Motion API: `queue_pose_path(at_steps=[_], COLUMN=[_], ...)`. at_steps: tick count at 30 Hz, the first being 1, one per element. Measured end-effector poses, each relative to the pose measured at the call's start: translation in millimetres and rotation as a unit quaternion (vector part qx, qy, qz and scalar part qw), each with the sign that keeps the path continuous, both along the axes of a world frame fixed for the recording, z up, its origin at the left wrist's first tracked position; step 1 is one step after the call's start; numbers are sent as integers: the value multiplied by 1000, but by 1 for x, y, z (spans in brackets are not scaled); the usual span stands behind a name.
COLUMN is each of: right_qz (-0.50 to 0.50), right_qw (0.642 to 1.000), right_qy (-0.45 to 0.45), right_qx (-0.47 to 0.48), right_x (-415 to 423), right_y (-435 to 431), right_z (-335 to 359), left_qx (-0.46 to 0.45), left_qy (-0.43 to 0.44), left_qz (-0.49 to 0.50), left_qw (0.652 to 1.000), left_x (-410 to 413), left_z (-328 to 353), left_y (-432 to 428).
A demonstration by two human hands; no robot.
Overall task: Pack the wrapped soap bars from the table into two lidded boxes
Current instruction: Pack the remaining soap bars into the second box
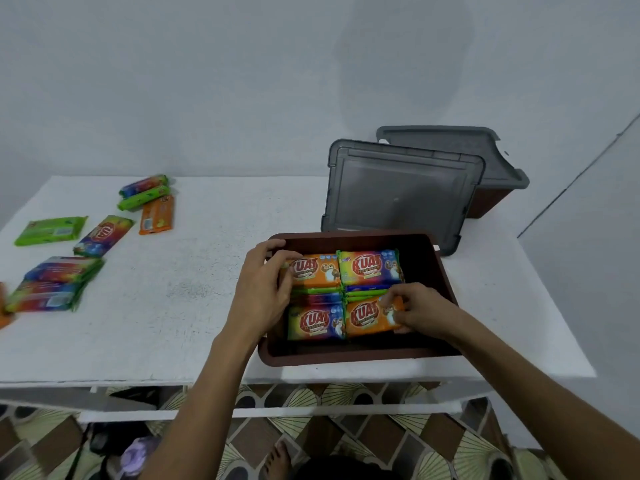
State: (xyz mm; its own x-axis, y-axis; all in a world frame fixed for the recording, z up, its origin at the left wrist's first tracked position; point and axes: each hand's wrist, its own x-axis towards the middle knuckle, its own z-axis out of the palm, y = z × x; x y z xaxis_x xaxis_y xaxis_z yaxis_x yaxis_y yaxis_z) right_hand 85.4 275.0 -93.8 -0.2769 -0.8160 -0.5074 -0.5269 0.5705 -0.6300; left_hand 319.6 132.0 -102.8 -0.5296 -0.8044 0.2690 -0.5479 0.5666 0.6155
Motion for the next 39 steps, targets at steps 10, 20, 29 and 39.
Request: queue_pose_path(at_steps=[10,20,29,39], right_qz=[200,173,248,386], right_qw=[950,950,911,880], right_qy=[227,181,196,246], right_qx=[75,-189,-266,-131], right_x=[4,65,189,278], right_y=[-14,-105,-289,-428], right_z=[-1,71,21,-51], left_qx=[-8,32,17,96], left_qy=[2,60,-94,-261], left_qz=[3,39,220,281], left_qw=[1000,997,971,918], left_x=[1,49,174,250], left_z=[-5,-15,-50,-66], left_y=[-2,-35,-170,-288])
